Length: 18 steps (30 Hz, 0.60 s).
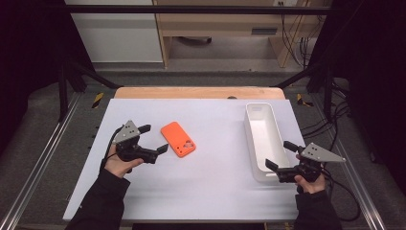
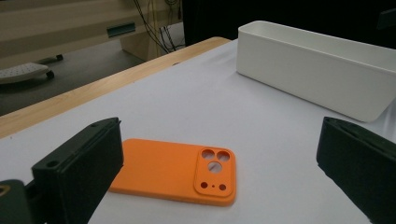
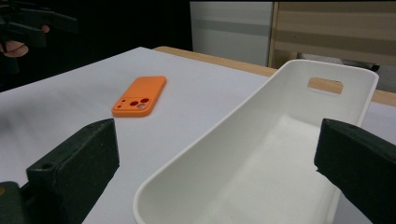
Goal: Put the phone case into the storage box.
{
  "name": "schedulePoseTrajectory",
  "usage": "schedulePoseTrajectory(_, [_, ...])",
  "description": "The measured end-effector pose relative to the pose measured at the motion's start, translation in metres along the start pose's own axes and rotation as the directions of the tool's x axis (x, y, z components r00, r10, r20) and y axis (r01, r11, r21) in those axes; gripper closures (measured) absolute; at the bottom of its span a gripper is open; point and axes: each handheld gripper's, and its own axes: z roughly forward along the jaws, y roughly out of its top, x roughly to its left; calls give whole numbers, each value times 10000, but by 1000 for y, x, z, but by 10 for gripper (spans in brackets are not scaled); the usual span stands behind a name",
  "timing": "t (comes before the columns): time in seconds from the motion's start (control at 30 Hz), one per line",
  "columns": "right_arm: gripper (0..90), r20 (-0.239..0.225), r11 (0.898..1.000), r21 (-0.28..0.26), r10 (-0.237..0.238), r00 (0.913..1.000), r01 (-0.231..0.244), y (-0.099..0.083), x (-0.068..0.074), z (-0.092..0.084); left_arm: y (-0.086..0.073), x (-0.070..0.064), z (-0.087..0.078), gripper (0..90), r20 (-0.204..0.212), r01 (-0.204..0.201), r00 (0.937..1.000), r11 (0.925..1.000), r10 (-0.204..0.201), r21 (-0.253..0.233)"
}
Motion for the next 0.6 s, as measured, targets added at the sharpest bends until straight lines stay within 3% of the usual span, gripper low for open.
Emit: schedulePoseTrajectory(0.6, [4,5,10000,48,-27,10000,27,0,0,1,7,11,35,2,-48,94,9999,9991,-92,406])
